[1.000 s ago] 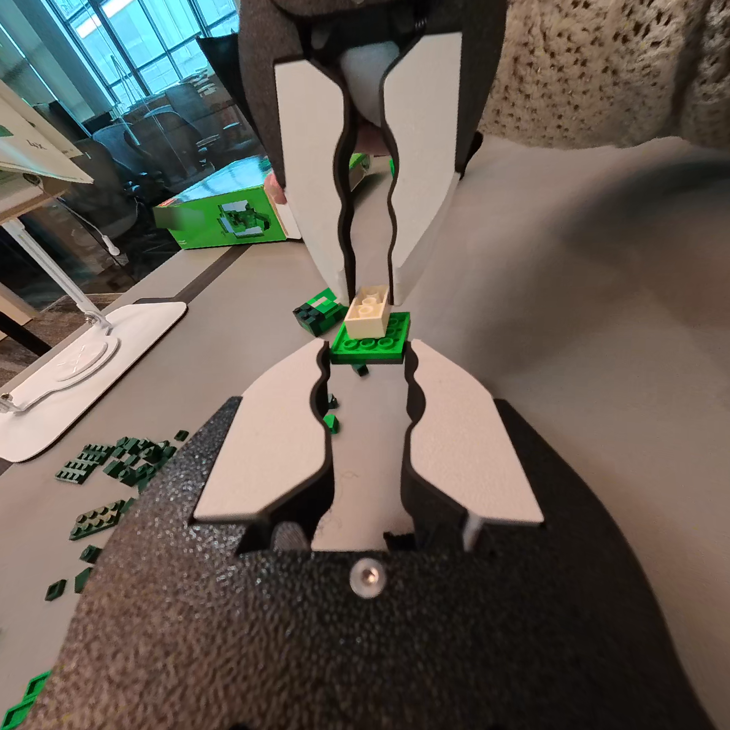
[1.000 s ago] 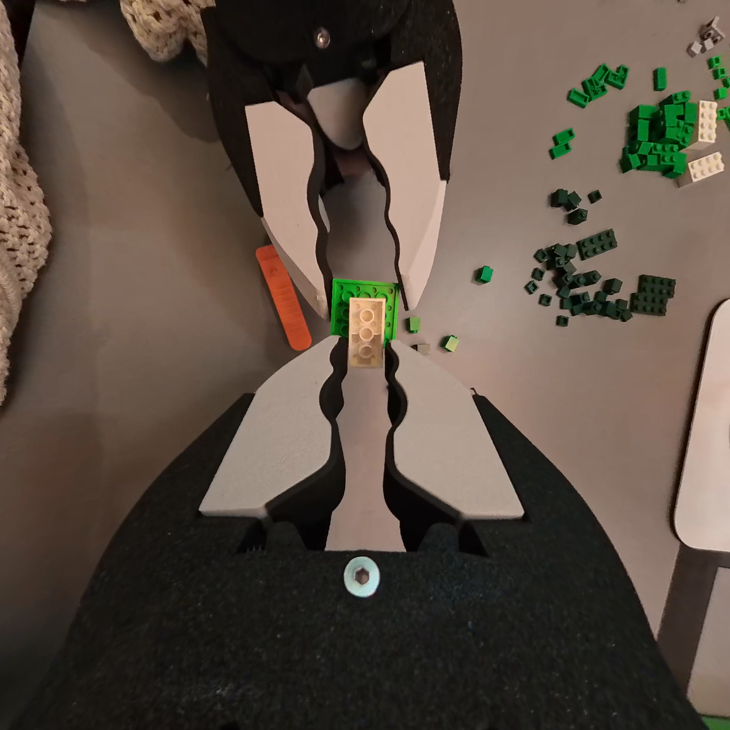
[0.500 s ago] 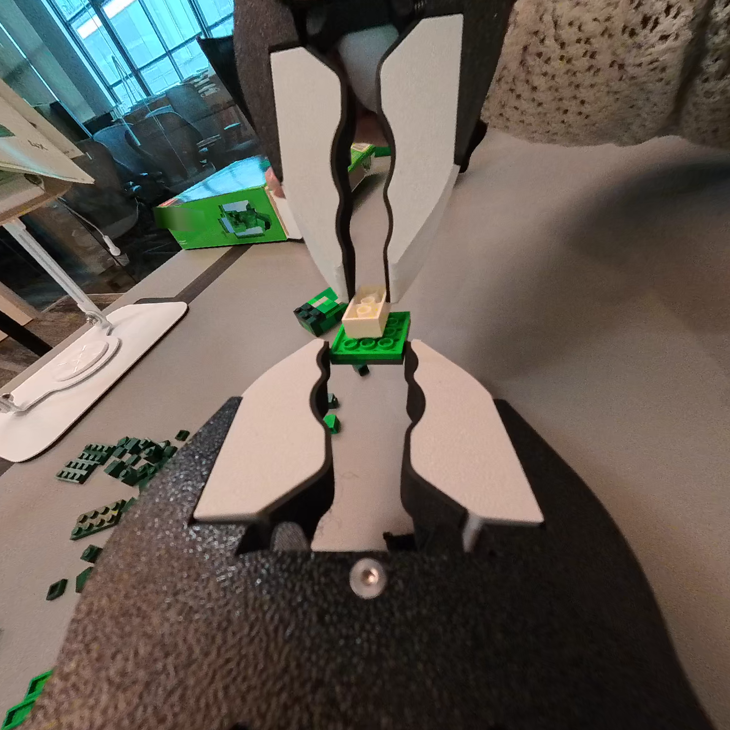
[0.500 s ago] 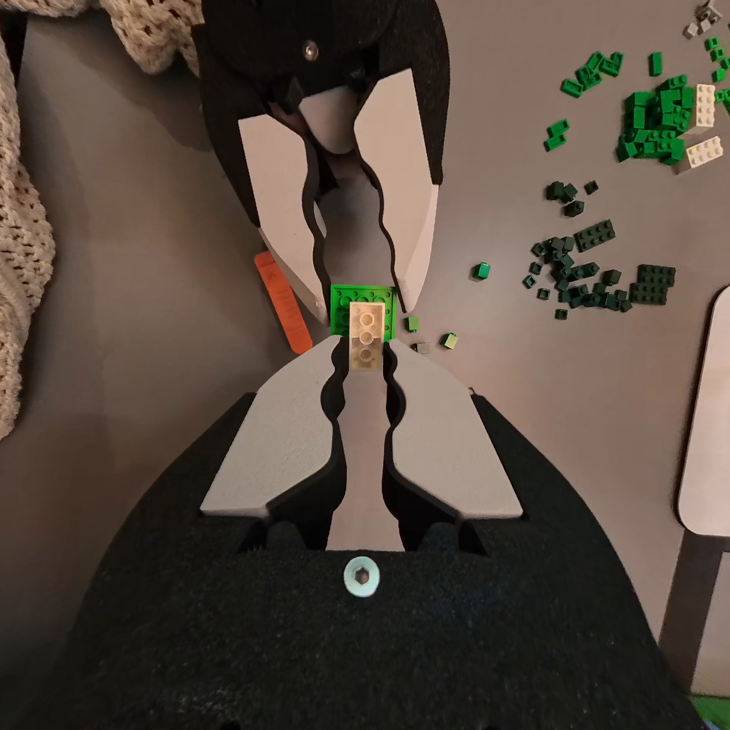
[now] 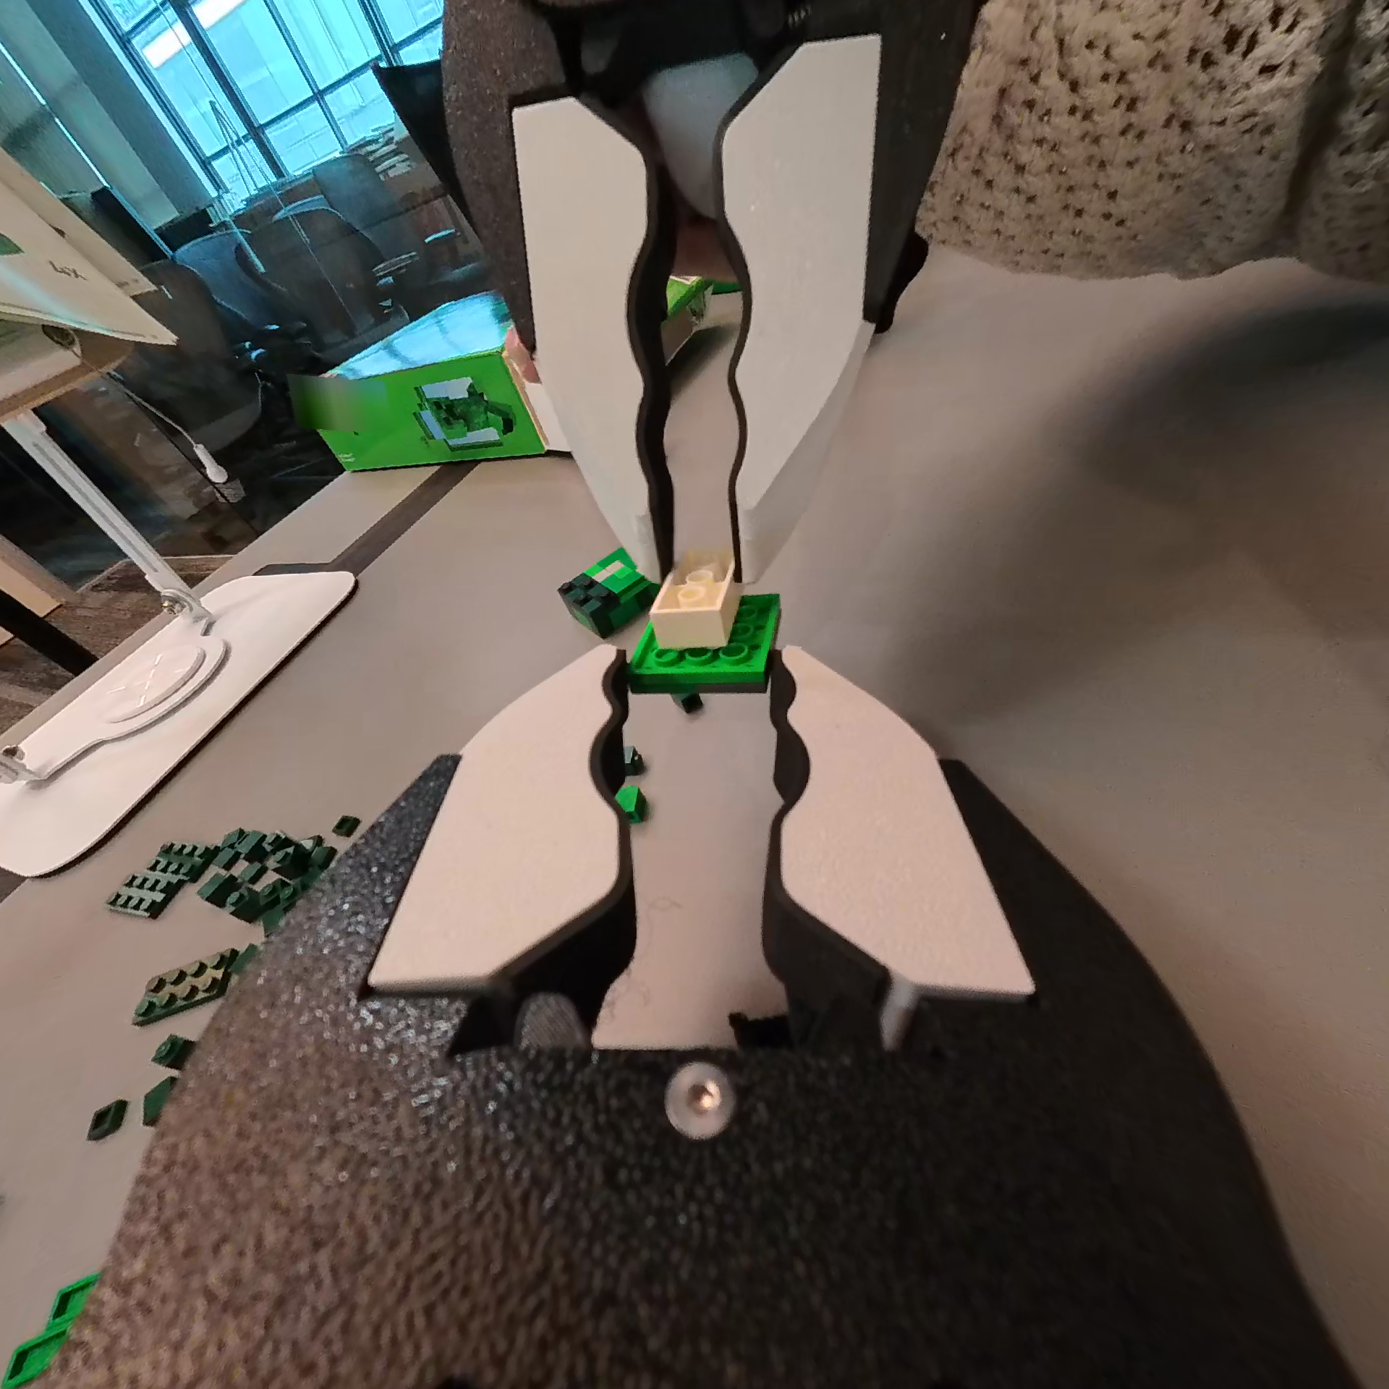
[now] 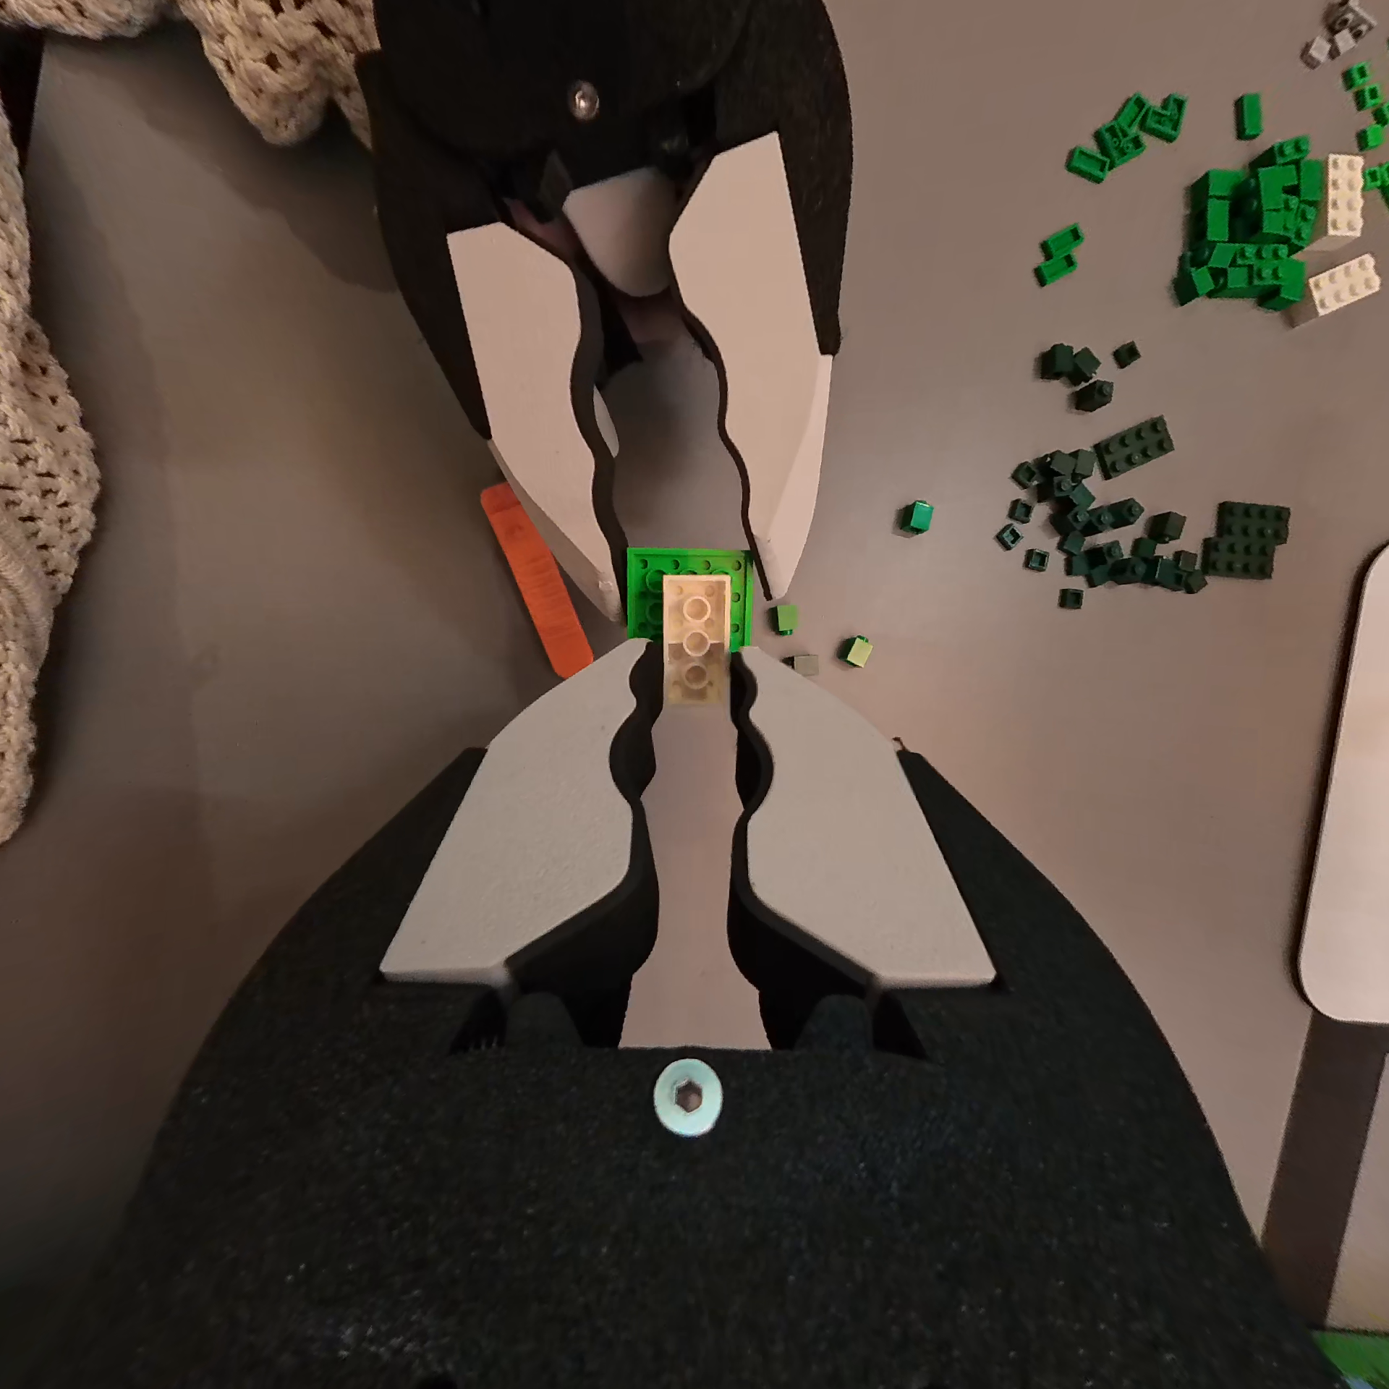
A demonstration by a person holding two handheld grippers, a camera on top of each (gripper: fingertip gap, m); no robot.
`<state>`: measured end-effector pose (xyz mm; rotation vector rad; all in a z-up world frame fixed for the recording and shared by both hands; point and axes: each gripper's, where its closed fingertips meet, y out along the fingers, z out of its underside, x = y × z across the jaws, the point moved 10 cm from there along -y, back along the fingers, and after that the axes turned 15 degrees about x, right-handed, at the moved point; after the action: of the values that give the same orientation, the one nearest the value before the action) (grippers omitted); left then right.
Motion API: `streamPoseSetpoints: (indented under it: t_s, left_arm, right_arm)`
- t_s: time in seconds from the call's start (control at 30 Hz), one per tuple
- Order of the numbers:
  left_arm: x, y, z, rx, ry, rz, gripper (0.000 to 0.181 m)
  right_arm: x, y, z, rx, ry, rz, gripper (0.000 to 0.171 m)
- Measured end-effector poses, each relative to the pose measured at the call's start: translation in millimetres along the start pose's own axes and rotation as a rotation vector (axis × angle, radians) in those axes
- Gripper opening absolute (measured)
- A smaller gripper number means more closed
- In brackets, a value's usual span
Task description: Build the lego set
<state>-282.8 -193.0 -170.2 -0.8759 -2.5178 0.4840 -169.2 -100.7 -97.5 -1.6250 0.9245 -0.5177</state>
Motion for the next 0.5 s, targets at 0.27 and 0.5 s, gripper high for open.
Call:
streamPoseSetpoints:
  t_s: [0.27,0.5]
  left_arm:
    - [0,0,0,-0.002,-0.003,-0.001,0.036]
    - [6,-3,1,-0.018,-0.061,-0.020,0.036]
  right_arm:
    - [1,-4,1,-0.033,0.013,0.027,0.029]
    - [14,-8,14,-0.140,-0.049,0.271,0.049]
